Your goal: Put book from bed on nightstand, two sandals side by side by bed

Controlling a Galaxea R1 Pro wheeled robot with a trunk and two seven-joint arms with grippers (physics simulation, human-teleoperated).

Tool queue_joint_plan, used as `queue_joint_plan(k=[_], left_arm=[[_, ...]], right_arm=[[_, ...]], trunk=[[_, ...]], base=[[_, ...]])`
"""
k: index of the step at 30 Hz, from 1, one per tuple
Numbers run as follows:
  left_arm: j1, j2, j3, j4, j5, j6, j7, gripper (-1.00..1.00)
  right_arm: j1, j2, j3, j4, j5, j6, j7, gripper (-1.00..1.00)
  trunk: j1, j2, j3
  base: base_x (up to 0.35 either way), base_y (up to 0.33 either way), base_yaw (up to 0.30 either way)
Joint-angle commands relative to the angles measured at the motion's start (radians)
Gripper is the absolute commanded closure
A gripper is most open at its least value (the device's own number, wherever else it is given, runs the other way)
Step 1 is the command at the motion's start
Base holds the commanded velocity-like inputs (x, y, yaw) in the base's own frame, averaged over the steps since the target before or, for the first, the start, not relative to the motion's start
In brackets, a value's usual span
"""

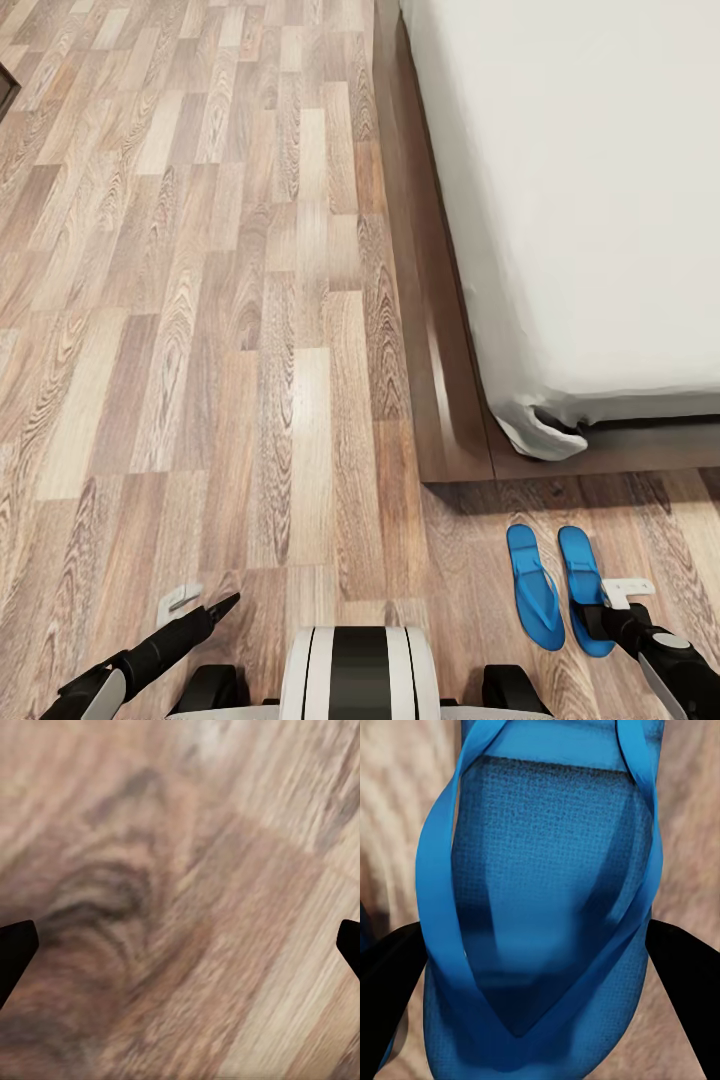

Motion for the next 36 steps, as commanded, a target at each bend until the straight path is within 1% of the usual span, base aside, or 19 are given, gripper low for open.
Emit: queue_joint_plan(k=[1, 11, 12, 36], left_arm=[[-0.001, 0.0, 0.002, 0.0, 0.008, 0.01, -0.004, -1.0], [-0.001, 0.0, 0.001, 0.0, 0.008, 0.01, -0.004, -1.0], [-0.001, 0.0, 0.002, 0.0, 0.008, 0.01, -0.004, -1.0], [-0.001, 0.0, 0.002, 0.0, 0.008, 0.01, -0.004, -1.0]], right_arm=[[0.0, 0.0, 0.0, 0.002, -0.001, 0.015, 0.006, 1.0], [0.0, 0.0, 0.0, 0.001, -0.001, 0.015, 0.006, 1.0], [0.0, 0.0, 0.0, 0.001, -0.001, 0.015, 0.006, -1.0], [0.0, 0.0, 0.0, 0.0, -0.001, 0.015, 0.007, -1.0]], trunk=[[0.0, 0.0, 0.0], [0.0, 0.0, 0.0], [0.0, 0.0, 0.0], [0.0, 0.0, 0.0]], base=[[0.0, 0.0, 0.0], [0.0, 0.0, 0.0], [0.0, 0.0, 0.0], [0.0, 0.0, 0.0]])
